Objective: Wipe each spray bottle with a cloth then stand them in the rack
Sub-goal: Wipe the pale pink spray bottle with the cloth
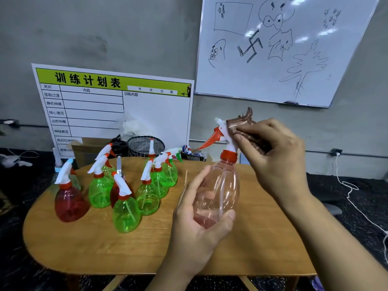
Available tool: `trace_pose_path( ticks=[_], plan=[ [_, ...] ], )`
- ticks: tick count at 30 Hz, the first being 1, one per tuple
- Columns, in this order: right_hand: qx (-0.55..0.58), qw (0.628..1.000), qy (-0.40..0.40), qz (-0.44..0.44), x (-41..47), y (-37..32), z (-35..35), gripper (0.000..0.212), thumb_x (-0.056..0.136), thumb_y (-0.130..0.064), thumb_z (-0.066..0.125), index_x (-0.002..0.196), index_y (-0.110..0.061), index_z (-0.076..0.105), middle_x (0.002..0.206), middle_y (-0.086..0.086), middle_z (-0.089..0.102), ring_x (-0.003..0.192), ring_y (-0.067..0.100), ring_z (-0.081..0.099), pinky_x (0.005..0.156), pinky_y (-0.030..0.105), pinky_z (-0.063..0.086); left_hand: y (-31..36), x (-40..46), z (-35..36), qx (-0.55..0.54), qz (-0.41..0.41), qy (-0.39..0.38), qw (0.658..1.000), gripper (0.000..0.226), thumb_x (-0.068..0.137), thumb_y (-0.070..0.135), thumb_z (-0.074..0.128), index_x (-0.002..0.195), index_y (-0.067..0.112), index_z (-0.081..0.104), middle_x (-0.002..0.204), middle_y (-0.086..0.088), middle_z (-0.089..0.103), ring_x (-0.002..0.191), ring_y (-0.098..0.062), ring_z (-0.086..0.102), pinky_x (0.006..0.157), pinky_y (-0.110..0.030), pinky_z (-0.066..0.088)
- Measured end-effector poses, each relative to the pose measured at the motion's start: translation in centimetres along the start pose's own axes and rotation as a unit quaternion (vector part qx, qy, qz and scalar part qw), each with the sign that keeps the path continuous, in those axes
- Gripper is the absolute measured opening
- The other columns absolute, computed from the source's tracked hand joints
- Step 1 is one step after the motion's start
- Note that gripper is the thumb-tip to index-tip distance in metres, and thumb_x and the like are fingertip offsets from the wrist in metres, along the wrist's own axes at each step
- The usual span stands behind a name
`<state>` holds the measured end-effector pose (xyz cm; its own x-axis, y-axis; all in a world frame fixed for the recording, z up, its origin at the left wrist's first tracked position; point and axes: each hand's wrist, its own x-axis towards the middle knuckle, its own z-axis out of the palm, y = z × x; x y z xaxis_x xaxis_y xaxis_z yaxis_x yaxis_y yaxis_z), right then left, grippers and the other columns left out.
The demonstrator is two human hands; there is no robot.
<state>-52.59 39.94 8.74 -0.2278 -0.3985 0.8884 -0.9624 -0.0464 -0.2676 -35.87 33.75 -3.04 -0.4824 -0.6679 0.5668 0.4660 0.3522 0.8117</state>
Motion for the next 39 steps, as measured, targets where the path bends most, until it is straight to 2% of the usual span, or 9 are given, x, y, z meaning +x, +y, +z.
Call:
trace_pose_path(
  ticks=[4, 9, 13, 16, 18, 23, 32, 36, 39],
  plan=[
    [0.049, 0.992, -0.112, -0.039, -1.8, -0.6, 0.6, 0.017, 0.092, -0.028, 0.082, 0.108, -0.023, 0.081, 0.098, -0.006, 0.070, 0.095, 0.007, 0.068, 0.084, 0.030, 0.055, -0.3, -0.4, -0.6, 0.004, -0.010, 0.015, 1.000, 0.082, 0.080, 0.016, 0.087, 0.152, 0.034, 0.053, 0.137, 0.009, 0.068, 0.118, -0.014, 0.072, 0.091, -0.019, 0.056],
    [0.036, 0.997, -0.060, 0.017, -4.2, -0.4, 1.1, 0.018, 0.094, -0.030, 0.080, 0.110, -0.022, 0.081, 0.101, -0.003, 0.071, 0.097, 0.009, 0.068, 0.084, 0.036, 0.057, -1.1, -3.0, -1.1, -0.003, -0.059, 0.018, 0.998, 0.085, 0.078, 0.030, 0.086, 0.155, 0.033, 0.049, 0.135, 0.010, 0.069, 0.119, -0.015, 0.072, 0.093, -0.022, 0.057],
    [0.070, 0.983, -0.167, -0.006, -8.6, -1.0, 2.4, 0.020, 0.092, -0.032, 0.080, 0.109, -0.023, 0.082, 0.100, -0.009, 0.071, 0.096, -0.003, 0.065, 0.085, 0.010, 0.045, -2.5, -5.7, -1.8, 0.000, -0.091, 0.024, 0.996, 0.084, 0.081, 0.015, 0.085, 0.154, 0.029, 0.047, 0.132, 0.015, 0.071, 0.118, -0.011, 0.072, 0.093, -0.021, 0.057],
    [0.013, 0.992, -0.121, 0.027, -10.8, -0.2, 2.9, 0.020, 0.090, -0.034, 0.081, 0.107, -0.024, 0.081, 0.099, -0.010, 0.071, 0.096, -0.021, 0.054, 0.086, 0.001, 0.034, -3.6, -7.9, -2.3, -0.003, -0.118, 0.014, 0.993, 0.084, 0.080, 0.013, 0.084, 0.153, 0.036, 0.049, 0.129, 0.007, 0.072, 0.116, -0.018, 0.074, 0.092, -0.023, 0.058],
    [0.026, 0.993, -0.095, 0.066, -12.3, 0.0, 3.4, 0.020, 0.090, -0.032, 0.080, 0.108, -0.023, 0.081, 0.098, -0.008, 0.071, 0.096, -0.016, 0.057, 0.084, 0.006, 0.041, -4.5, -9.4, -2.6, -0.017, -0.138, 0.013, 0.990, 0.085, 0.081, 0.011, 0.083, 0.154, 0.036, 0.048, 0.132, 0.004, 0.072, 0.118, -0.021, 0.073, 0.093, -0.026, 0.059],
    [0.130, 0.956, -0.243, 0.104, -16.3, -0.9, 5.1, 0.025, 0.089, -0.035, 0.078, 0.112, -0.027, 0.080, 0.102, -0.015, 0.069, 0.094, 0.001, 0.067, 0.080, 0.012, 0.052, -6.6, -12.6, -3.5, -0.013, -0.177, 0.052, 0.983, 0.086, 0.073, 0.032, 0.085, 0.152, 0.037, 0.050, 0.137, 0.001, 0.072, 0.124, -0.023, 0.071, 0.097, -0.032, 0.059],
    [0.112, 0.956, -0.249, 0.111, -21.1, -0.7, 7.4, 0.025, 0.090, -0.029, 0.081, 0.113, -0.019, 0.081, 0.102, -0.009, 0.069, 0.093, 0.006, 0.067, 0.080, 0.017, 0.055, -8.3, -16.4, -5.0, 0.003, -0.221, 0.052, 0.974, 0.089, 0.077, 0.034, 0.082, 0.156, 0.024, 0.043, 0.137, 0.015, 0.068, 0.119, -0.016, 0.071, 0.086, -0.026, 0.060],
    [0.037, 0.969, -0.177, 0.169, -21.2, 0.2, 8.6, 0.027, 0.091, -0.035, 0.077, 0.113, -0.019, 0.080, 0.103, -0.009, 0.069, 0.088, 0.004, 0.066, 0.077, 0.007, 0.051, -9.3, -16.5, -5.8, -0.001, -0.225, 0.047, 0.973, 0.087, 0.080, 0.033, 0.082, 0.157, 0.026, 0.042, 0.142, 0.016, 0.063, 0.123, -0.017, 0.068, 0.083, -0.026, 0.061],
    [0.066, 0.961, -0.235, 0.129, -21.9, 0.1, 9.7, 0.025, 0.092, -0.034, 0.079, 0.113, -0.020, 0.080, 0.105, -0.007, 0.069, 0.090, 0.006, 0.068, 0.078, 0.024, 0.058, -10.5, -16.9, -6.3, -0.004, -0.229, 0.057, 0.972, 0.085, 0.082, 0.029, 0.082, 0.157, 0.023, 0.043, 0.144, 0.008, 0.062, 0.125, -0.024, 0.068, 0.086, -0.024, 0.060]
  ],
)
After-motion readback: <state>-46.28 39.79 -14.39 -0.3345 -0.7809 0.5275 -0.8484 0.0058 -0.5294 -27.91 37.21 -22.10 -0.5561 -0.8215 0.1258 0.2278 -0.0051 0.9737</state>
